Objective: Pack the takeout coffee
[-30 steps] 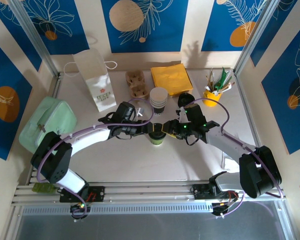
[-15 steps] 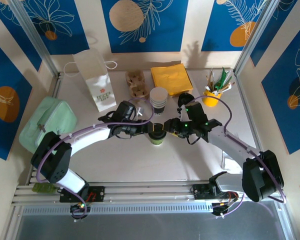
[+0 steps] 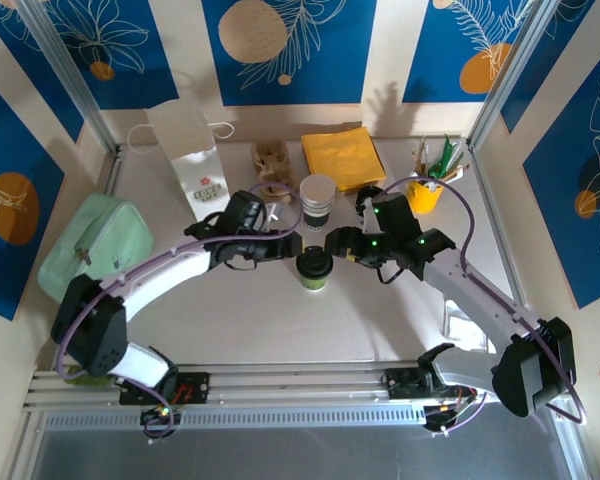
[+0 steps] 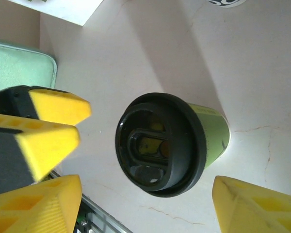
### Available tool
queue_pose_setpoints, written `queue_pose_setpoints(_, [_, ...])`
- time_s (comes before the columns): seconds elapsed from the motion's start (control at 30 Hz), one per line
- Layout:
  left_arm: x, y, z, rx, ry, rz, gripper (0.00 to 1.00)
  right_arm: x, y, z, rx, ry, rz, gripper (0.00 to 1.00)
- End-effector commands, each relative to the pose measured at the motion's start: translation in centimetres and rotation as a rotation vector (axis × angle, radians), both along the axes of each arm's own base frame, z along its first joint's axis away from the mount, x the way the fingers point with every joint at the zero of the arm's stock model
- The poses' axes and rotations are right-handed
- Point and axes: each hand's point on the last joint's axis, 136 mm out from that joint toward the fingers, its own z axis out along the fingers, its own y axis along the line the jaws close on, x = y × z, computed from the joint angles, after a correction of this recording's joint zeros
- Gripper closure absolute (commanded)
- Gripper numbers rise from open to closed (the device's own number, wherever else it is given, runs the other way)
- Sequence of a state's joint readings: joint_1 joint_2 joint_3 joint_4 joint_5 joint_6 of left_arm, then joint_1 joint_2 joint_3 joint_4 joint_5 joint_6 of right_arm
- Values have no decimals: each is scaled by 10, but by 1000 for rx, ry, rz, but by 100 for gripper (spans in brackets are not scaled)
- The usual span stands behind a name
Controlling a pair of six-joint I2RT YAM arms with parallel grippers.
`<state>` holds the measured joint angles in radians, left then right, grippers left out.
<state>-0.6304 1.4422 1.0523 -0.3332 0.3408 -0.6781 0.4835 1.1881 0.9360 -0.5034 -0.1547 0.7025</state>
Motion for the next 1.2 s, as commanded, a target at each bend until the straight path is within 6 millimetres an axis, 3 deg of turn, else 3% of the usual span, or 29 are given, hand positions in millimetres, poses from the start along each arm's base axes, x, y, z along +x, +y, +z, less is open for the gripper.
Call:
queue_pose_setpoints(0.0, [4,37,23,59,-88,83,29,-4,-2,7,-90,-11,9,26])
queue_pose_setpoints(0.1, [2,70,27,100,-116,179,26,-6,1,9,-151,-15,12,4])
queue_pose_setpoints(0.3, [-15,128,38,155,-203,347,23,-5,8,10,-311,-56,25,2])
queue_pose_setpoints(0.57, [-38,179,50,219,-317,497,13,3,16,7,-529,-95,17,2])
queue_pose_setpoints(0.87, [-47,201,57,262,-369,564,0,3,32,-6,-661,-89,54,1])
queue_pose_setpoints(1.17, [-50,203,57,263,-374,562,0,2,44,-18,-689,-60,77,1])
